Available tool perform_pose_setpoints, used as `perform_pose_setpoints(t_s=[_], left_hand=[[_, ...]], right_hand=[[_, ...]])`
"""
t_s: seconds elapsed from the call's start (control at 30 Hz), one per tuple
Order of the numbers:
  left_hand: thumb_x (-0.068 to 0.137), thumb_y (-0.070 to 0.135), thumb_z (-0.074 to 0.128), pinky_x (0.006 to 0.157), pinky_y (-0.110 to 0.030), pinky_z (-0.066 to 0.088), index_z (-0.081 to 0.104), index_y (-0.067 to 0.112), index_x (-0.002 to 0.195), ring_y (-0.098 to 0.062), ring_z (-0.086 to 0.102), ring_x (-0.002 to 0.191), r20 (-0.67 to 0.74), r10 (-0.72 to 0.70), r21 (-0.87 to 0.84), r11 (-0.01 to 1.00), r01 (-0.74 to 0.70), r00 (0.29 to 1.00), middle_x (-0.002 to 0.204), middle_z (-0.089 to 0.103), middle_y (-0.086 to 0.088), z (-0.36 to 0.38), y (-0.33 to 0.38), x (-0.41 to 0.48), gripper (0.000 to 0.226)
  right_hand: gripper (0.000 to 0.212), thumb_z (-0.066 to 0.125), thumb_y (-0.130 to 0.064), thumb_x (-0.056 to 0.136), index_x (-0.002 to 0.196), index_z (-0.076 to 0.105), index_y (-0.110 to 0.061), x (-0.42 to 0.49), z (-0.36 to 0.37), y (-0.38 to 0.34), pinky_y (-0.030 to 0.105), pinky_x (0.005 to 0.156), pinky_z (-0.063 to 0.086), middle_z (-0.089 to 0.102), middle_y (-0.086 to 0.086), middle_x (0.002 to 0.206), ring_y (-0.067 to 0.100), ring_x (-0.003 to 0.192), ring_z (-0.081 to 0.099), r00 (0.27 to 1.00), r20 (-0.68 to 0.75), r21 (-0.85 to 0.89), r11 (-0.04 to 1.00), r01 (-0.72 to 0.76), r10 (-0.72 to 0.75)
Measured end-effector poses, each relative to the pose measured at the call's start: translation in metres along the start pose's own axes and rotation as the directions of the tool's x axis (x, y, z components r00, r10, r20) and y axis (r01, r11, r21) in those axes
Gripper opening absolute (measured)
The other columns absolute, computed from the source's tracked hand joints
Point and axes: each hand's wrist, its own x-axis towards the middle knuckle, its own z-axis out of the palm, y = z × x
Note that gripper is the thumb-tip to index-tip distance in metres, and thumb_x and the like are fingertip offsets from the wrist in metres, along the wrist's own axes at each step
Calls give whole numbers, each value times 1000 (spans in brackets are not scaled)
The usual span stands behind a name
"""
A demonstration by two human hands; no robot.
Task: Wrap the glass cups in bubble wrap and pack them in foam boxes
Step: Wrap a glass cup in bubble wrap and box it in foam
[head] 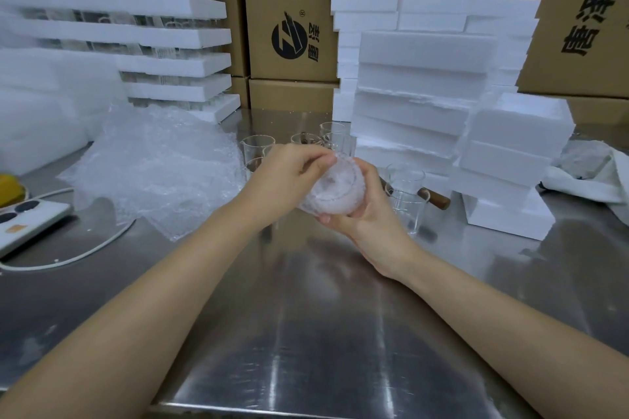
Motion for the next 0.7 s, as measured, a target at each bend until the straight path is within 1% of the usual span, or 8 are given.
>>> perform_pose_setpoints(t_s=[0.07, 0.2, 0.3, 0.43, 0.5, 0.57, 0.63, 0.7], left_hand=[[96, 21, 55, 79, -40, 46, 71, 4, 93, -30, 61, 83, -28, 1, -4, 1000, -1, 1000, 84, 68, -19, 1, 0, 0, 23], [84, 9, 67, 68, -19, 45, 76, 15, 89, -10, 62, 75, -145, -12, 1, 1000, 13, 989, 77, 73, 0, 6, 0, -2, 12], [82, 8, 67, 70, -26, 48, 75, 16, 89, -13, 63, 73, -185, -4, 61, 998, 16, 983, 77, 72, 1, 11, 1, -3, 13], [89, 29, 60, 65, -28, 48, 74, 23, 87, -5, 63, 72, -147, -80, -17, 997, 78, 986, 76, 71, 8, 6, -1, -1, 15], [93, 38, 53, 56, -29, 38, 71, 12, 80, -11, 53, 60, -95, -97, 111, 988, 107, 991, 66, 64, -4, 3, -6, 1, 34], [94, 36, 53, 54, -32, 32, 64, 3, 71, -18, 44, 57, -78, -115, 180, 975, 128, 990, 64, 58, -15, 2, -7, 2, 41], [91, 34, 57, 54, -33, 34, 62, 3, 67, -23, 48, 60, -107, -128, 193, 970, 147, 986, 62, 58, -14, 4, -7, 2, 39], [88, 35, 59, 53, -32, 35, 62, 6, 66, -25, 52, 63, -156, -130, 257, 952, 168, 979, 61, 59, -11, 8, -5, 0, 36]], right_hand=[[73, 73, 1, 66, 124, 41, -30, 0, -1, 3, 44, 98, 50, 55, -5, 123, 12, 116, 56, 1000, 7, -54, 998, 25, -25], [76, 72, 7, 69, 121, 40, -39, 0, -3, 6, 30, 88, 54, 57, -32, 108, -3, 106, 57, 997, 26, -200, 977, 71, -67], [79, 67, 18, 71, 119, 40, -39, 1, -4, 8, 22, 78, 53, 57, -35, 103, -8, 100, 58, 997, 13, -236, 969, 78, -77], [74, 71, 8, 73, 124, 39, -35, 2, -3, 7, 31, 84, 55, 59, -24, 110, -1, 103, 60, 998, -27, -161, 985, 59, -64], [75, 69, 11, 75, 125, 38, -36, 2, -2, 6, 39, 88, 55, 58, -23, 111, 0, 104, 60, 996, -53, -155, 986, 60, -69], [76, 68, 11, 77, 120, 39, -45, 2, -1, 5, 42, 89, 56, 56, -31, 107, -1, 104, 59, 995, -47, -213, 974, 76, -87], [78, 66, 9, 78, 117, 38, -52, 0, 0, 5, 46, 90, 55, 55, -30, 111, 2, 107, 58, 994, -41, -264, 961, 87, -101], [82, 64, 8, 79, 115, 36, -60, 0, 1, 4, 47, 94, 52, 51, -19, 121, 9, 115, 55, 993, -27, -294, 950, 104, -117]])
